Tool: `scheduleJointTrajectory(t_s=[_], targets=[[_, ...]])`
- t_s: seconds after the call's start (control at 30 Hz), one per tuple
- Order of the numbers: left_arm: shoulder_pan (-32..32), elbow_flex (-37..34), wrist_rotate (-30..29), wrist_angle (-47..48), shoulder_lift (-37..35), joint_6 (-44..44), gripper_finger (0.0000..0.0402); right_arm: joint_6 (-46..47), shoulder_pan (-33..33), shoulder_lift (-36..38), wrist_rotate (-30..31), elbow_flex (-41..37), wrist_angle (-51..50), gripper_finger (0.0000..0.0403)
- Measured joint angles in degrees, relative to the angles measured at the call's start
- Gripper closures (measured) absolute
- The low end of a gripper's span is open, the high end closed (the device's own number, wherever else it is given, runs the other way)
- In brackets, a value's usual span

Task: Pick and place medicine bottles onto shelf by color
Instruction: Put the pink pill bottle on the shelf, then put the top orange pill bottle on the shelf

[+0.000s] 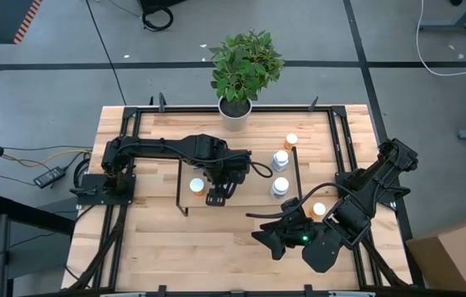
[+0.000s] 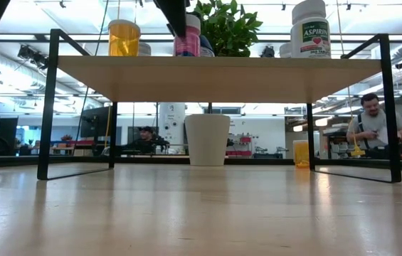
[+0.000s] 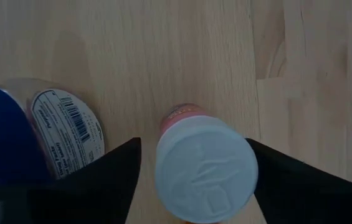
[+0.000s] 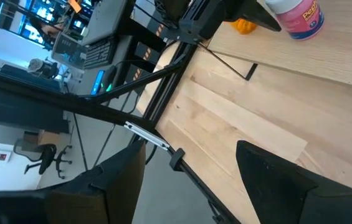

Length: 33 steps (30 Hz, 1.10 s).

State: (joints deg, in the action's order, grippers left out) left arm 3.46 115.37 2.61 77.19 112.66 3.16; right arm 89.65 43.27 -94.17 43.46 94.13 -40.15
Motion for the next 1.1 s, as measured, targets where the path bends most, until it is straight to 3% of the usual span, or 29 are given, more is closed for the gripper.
scheduleJointTrajectory(t_s=[0.33, 0.57, 0.73, 0.87, 1.1], targets=[[0.0, 3.0, 0.0, 0.7, -0.9, -2.0, 0.0040, 0.2, 0.0, 0.0, 0.0, 0.0, 0.0, 0.0144], [0.0, 10.5, 0.0, 1.2, -1.0, -2.6, 0.0029, 3.0, -0.8, 0.6, 0.0, 0.3, -0.3, 0.0144], [0.0, 17.5, 0.0, 1.5, -1.0, -2.8, 0.0028, -2.7, -3.5, 0.9, 0.4, 3.7, -2.2, 0.0144], [0.0, 18.5, 0.2, -0.9, -3.3, -4.0, 0.0028, -9.2, -6.6, 0.9, -0.1, 9.2, -9.3, 0.0144], [-1.1, 18.3, 0.2, 1.0, -10.2, -4.0, 0.0030, -12.8, -10.3, 1.0, -0.6, 23.5, -34.3, 0.0144]])
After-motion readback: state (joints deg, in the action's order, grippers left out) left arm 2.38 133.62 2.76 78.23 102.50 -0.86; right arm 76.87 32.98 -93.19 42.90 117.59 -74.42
